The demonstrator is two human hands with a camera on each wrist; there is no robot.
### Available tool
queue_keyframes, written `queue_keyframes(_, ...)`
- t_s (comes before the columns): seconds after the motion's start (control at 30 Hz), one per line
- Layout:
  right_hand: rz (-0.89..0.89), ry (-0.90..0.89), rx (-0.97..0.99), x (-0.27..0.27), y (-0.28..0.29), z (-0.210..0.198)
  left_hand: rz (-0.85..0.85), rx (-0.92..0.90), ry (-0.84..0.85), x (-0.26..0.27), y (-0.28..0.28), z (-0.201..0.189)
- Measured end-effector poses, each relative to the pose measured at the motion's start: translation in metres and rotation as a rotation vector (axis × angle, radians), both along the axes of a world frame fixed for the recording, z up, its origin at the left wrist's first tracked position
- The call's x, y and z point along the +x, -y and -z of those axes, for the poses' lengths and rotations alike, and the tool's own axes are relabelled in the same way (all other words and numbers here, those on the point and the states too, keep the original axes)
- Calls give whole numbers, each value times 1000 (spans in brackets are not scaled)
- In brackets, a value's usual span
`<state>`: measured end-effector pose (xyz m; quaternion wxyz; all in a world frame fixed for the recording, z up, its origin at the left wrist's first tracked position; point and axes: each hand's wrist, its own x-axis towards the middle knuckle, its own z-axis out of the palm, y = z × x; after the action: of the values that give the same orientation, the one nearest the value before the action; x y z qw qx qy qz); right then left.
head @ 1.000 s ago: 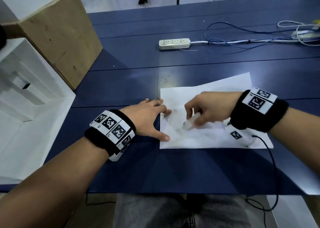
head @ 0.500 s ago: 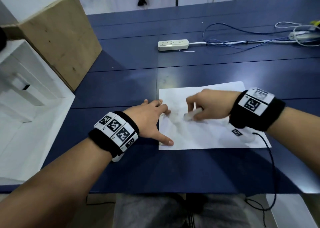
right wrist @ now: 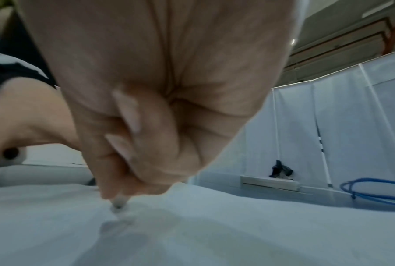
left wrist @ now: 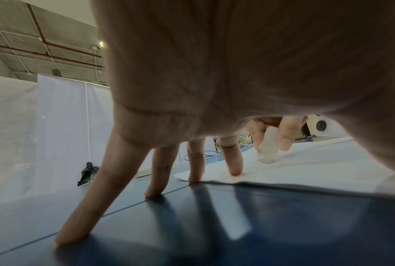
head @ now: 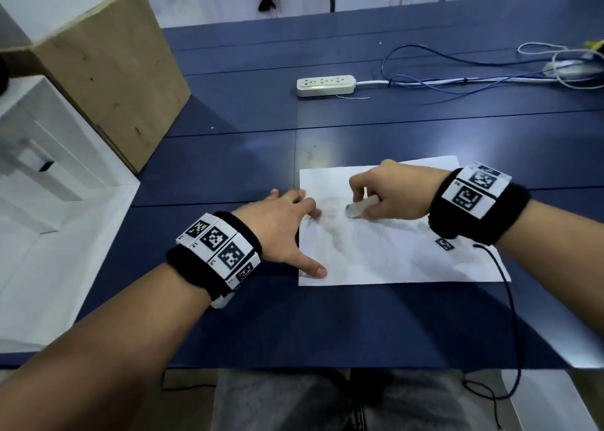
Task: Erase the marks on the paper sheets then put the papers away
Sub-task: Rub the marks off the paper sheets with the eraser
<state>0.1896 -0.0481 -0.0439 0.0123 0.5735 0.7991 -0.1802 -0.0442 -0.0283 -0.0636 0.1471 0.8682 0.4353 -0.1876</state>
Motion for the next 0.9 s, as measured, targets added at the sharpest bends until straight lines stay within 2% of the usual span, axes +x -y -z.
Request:
queue_keyframes(0.1,-175,-63,-168,-5,20,-2,1,5,11,-1,-2,3)
queue_keyframes(0.17,-223,-76,-310,-10,30,-3,1,1,14,-2,-3,4)
queue_keyframes(0.23,-183,-51,-257,-10,24,-3,0,-3,12,-1,-3,4)
queue_keyframes(0.37,24,-15,-32,-4,-1,-4,-2,2,4,-2,-2,3)
queue_keyframes(0.43,-2,-38,-31,-5,1,-4,5,5,5,-2,-2,3)
queue_keyframes(0.53,-194,-53,-234,-11,23,-6,6,3,15,-1,-2,3)
queue_keyframes(0.6,-229,-57,-360,-15,31,-8,3,-1,17,-2,-3,4)
queue_keyframes(0.67,-197,-33,-281,-14,23,-6,7,1,14,-1,-3,4)
queue_keyframes(0.73,-99,15,-111,-13,8,-3,10,9,10,-1,-3,3)
queue_keyframes(0.8,-1,27,-23,-10,-1,0,5,10,6,-1,-3,3)
queue_keyframes(0.9,-85,-9,-56,-11,10,-1,4,5,6,-1,-2,2)
